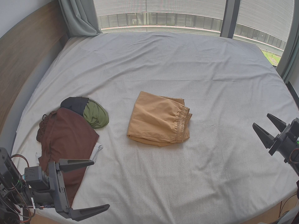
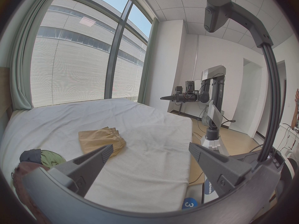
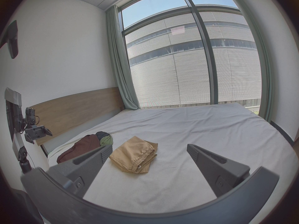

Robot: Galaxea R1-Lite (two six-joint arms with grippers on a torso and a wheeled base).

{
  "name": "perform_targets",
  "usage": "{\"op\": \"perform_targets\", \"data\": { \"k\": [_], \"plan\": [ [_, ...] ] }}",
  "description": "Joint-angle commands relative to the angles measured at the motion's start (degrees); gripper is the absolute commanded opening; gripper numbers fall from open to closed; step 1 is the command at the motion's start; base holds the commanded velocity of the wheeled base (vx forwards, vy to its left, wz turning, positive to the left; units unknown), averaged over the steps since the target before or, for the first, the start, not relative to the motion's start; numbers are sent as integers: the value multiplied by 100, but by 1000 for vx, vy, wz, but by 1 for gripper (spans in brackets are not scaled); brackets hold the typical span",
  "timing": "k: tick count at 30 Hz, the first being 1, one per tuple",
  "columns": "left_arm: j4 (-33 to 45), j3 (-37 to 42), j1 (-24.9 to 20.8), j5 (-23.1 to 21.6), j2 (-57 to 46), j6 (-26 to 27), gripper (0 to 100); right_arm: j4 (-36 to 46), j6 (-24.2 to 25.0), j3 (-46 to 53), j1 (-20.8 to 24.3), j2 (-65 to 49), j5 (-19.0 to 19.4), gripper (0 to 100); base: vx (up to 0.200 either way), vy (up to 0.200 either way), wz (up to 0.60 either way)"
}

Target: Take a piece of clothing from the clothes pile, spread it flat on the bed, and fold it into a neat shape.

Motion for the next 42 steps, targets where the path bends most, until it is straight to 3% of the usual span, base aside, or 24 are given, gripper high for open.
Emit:
{"op": "perform_targets", "data": {
  "k": [1,7,15,21,28,33,35,42],
  "plan": [
    [613,99,-3,67,-1063,-16,100,646,-119,-204,-82,-1068,-5,100,0,0,0],
    [1721,99,5,252,-2135,-122,100,1525,-110,-476,-82,-1851,-392,100,0,0,0],
    [2257,99,172,392,-2935,-148,100,1587,-119,-424,-319,-2378,-489,100,0,0,0],
    [3074,99,612,533,-3506,-139,100,1595,-75,51,-390,-2949,-489,100,0,0,0],
    [3646,99,621,551,-4139,-148,100,1877,-22,385,-407,-3626,-506,100,0,0,0],
    [4041,99,638,603,-4552,-148,100,2571,4,376,-495,-4364,-497,100,0,0,0],
    [4305,99,638,770,-4895,-157,100,3327,13,359,-504,-5050,-489,100,0,0,0],
    [4858,90,752,797,-5537,-254,100,4839,92,350,-530,-6526,-497,100,0,0,0]
  ]
}}
